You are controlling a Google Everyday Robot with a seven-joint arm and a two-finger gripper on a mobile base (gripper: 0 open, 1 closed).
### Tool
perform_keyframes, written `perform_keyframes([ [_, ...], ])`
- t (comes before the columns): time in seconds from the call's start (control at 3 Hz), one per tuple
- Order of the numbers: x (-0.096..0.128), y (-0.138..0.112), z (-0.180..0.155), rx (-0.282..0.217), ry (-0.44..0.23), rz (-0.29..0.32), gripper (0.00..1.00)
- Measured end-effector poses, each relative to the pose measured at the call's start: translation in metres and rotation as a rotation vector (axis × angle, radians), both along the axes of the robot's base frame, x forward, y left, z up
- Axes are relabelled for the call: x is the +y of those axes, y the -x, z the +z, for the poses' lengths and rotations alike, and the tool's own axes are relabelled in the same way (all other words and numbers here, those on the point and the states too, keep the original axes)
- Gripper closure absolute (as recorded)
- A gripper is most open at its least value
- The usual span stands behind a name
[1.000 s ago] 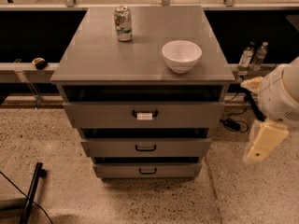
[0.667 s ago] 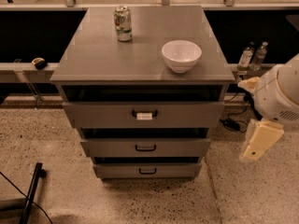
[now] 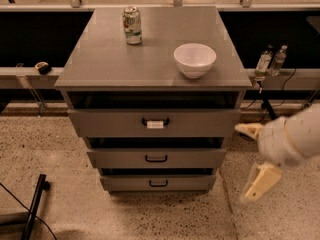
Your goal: Open bottom drawer
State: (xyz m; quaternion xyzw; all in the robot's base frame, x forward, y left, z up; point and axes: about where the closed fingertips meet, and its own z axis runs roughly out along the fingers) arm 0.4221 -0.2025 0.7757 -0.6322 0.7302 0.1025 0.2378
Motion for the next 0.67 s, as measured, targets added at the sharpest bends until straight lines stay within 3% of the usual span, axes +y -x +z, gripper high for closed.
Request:
perform_keyframes([
  [0.33, 0.023, 0.012, -0.081, 0.019, -0.202, 0.006, 0.00],
  [0.67, 0.025, 0.011, -0.096, 0.024, -0.230, 0.015, 0.00],
])
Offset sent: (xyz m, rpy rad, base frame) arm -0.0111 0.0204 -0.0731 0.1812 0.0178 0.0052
